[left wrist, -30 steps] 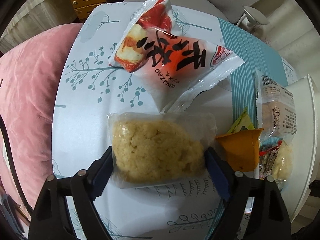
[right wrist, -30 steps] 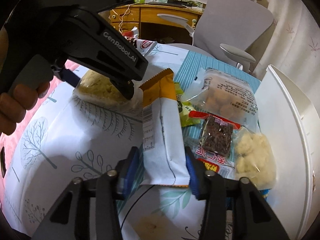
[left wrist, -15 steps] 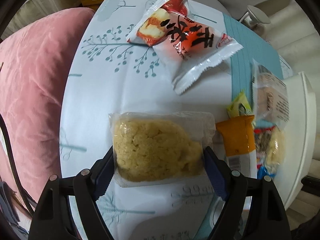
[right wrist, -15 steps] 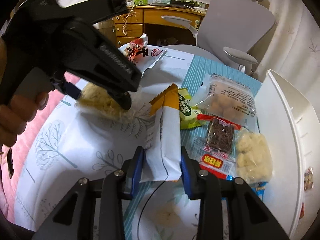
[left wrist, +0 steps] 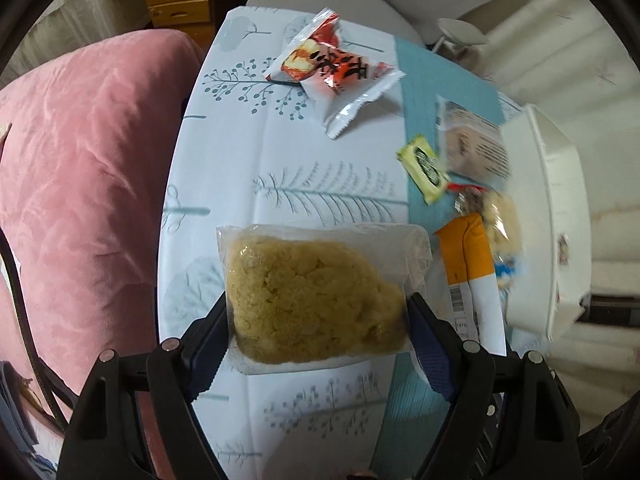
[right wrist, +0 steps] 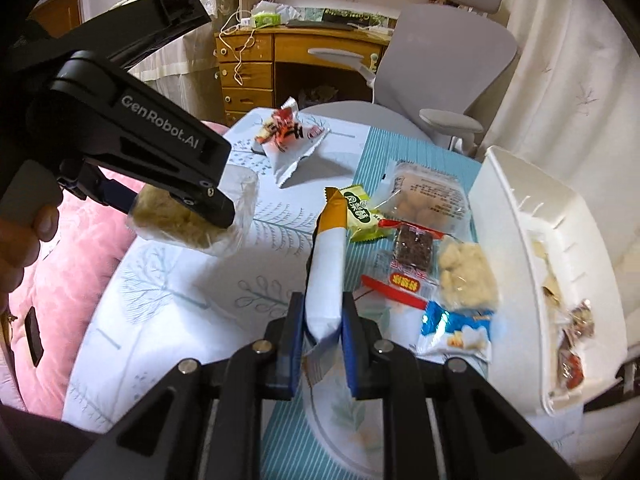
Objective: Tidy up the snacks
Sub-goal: 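Carry both packets over the white tray and open both grippers to drop them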
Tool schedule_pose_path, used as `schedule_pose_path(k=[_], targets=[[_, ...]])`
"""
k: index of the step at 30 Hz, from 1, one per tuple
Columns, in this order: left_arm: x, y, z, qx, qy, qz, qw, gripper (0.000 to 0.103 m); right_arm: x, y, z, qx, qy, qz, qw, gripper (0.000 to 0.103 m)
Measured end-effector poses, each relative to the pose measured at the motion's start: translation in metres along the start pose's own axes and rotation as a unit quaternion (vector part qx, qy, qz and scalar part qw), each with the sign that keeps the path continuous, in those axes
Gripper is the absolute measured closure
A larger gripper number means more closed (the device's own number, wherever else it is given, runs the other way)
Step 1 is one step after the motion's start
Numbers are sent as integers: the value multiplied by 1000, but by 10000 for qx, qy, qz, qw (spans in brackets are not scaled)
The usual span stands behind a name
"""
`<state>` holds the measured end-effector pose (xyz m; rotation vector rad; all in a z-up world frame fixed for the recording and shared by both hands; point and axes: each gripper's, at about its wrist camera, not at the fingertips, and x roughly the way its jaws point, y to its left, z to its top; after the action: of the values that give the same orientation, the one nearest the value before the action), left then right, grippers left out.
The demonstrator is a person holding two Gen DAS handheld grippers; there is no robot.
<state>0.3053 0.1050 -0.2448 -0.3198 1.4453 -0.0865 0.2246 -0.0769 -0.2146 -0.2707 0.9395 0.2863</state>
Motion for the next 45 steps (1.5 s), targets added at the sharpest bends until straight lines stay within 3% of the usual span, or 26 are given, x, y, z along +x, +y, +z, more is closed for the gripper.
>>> schedule_pose_path(k=[9,23,33,38,45], targets=[[-38,-8,-51,294,-221,-372,9986,22,-62,21,-17,-157,-292,-357,9988,86],[-60,-49,-103,686,-386,-674,9946,22,-120,6,-51,65,-474,-931,9945,86],[-66,-111,-116,896,-819,-890,9886,22,-127,-36,-70,221,-447,-936,9944,86],[-62,-148,-119,733,-1079,-992,9865,22,-127,-68,-78,118,-414,-836,9956,86],[-37,-197,-119,333,-1092,-946,9889,22,-128,-130,-90,-114,-396,-688,9968,86]])
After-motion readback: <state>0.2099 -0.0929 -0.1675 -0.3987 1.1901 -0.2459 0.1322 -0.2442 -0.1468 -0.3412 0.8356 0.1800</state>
